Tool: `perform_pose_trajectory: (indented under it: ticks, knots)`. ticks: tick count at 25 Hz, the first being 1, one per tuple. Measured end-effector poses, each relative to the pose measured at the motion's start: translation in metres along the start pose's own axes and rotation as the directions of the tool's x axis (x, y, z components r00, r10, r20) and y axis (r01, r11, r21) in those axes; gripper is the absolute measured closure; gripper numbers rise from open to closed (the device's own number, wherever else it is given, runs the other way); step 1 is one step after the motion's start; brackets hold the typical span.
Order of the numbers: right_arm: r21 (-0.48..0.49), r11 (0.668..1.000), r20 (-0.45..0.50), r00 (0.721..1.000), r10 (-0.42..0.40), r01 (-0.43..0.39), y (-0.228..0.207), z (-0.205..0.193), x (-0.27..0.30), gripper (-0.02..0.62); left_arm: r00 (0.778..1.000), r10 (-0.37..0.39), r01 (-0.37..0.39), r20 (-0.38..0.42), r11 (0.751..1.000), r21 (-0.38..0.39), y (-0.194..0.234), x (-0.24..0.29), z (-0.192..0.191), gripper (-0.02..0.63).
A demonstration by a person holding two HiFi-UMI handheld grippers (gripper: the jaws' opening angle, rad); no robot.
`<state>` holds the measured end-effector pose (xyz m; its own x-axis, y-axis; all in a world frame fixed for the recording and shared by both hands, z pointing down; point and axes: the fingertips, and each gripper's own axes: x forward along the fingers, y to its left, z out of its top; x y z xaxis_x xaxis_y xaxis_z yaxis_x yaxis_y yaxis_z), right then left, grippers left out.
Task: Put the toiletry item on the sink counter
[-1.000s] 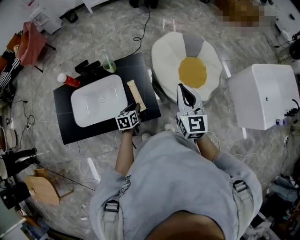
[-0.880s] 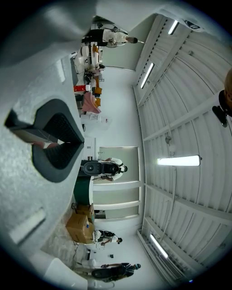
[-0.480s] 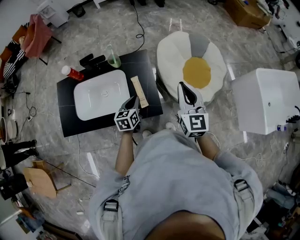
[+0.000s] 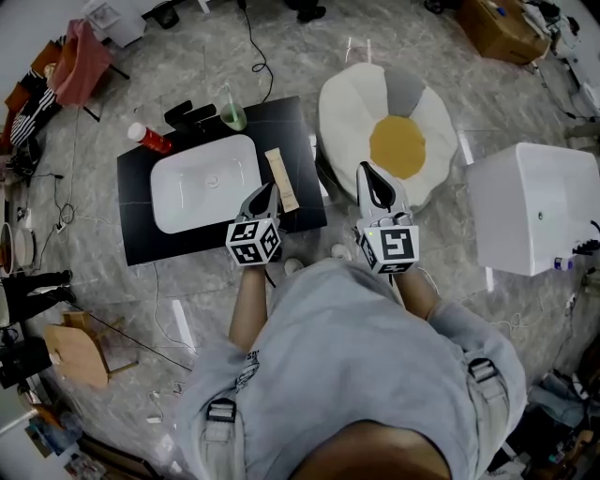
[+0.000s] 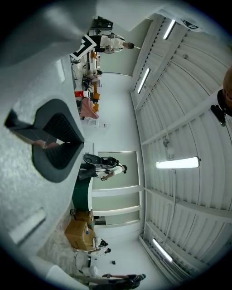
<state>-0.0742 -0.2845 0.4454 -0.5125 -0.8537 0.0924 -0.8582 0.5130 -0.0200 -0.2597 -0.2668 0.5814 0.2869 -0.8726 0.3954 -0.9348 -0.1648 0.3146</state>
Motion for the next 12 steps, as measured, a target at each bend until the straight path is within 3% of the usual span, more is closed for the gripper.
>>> perform_pose_trajectory:
  ticks: [12]
  knots:
    - [0.008,1.000,0.025,1.000,0.018,-0.019,0.002,0.007,0.002,0.591,0.986,0.029,-0.042,0.166,0.996,0.074,-0.018,-0.037,0.060,0.598]
